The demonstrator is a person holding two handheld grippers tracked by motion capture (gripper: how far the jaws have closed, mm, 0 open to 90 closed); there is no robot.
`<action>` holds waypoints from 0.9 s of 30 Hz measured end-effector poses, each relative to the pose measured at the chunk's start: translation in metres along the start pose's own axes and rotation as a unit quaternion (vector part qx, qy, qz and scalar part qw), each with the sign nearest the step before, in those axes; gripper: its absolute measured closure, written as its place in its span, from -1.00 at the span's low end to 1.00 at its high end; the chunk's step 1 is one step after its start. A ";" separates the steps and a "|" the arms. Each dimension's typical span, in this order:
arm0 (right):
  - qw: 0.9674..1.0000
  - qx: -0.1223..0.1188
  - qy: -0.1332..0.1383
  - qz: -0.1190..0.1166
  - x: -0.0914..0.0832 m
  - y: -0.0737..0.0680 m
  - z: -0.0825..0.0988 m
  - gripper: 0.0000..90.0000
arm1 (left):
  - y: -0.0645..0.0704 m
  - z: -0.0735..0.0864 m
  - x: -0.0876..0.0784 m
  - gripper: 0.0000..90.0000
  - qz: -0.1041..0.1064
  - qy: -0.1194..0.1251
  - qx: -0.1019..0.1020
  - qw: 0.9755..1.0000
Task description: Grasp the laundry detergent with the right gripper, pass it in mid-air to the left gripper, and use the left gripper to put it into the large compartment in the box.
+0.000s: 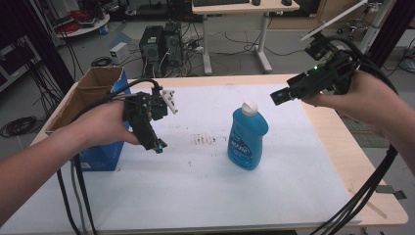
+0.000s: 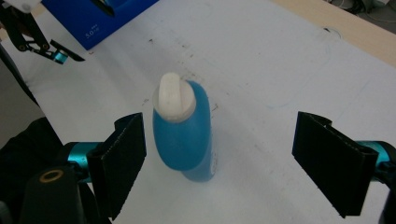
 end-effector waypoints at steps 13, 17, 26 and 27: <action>1.000 0.000 -0.004 -0.009 0.019 -0.018 0.039 -0.75 | 0.000 0.001 -0.002 -0.61 -0.003 0.001 -0.002 1.000; 1.000 -0.001 -0.009 -0.009 0.027 -0.023 0.046 -0.75 | 0.000 0.002 -0.002 -0.61 -0.003 0.003 -0.002 1.000; 1.000 -0.004 -0.021 -0.014 0.046 -0.031 0.059 -0.75 | -0.001 0.003 -0.002 -0.61 -0.002 0.001 -0.004 1.000; 1.000 -0.004 -0.023 -0.016 0.048 -0.032 0.060 -0.75 | -0.001 0.003 -0.002 -0.61 -0.002 0.002 -0.005 1.000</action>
Point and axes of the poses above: each handheld gripper's, and its own axes: x roughly forward along the jaws, z roughly out of its underside, y roughly to its right, the point moved 4 cm from there along x, roughly forward along the jaws, and after that the axes turned 14 degrees about z, right-handed, at the moved point
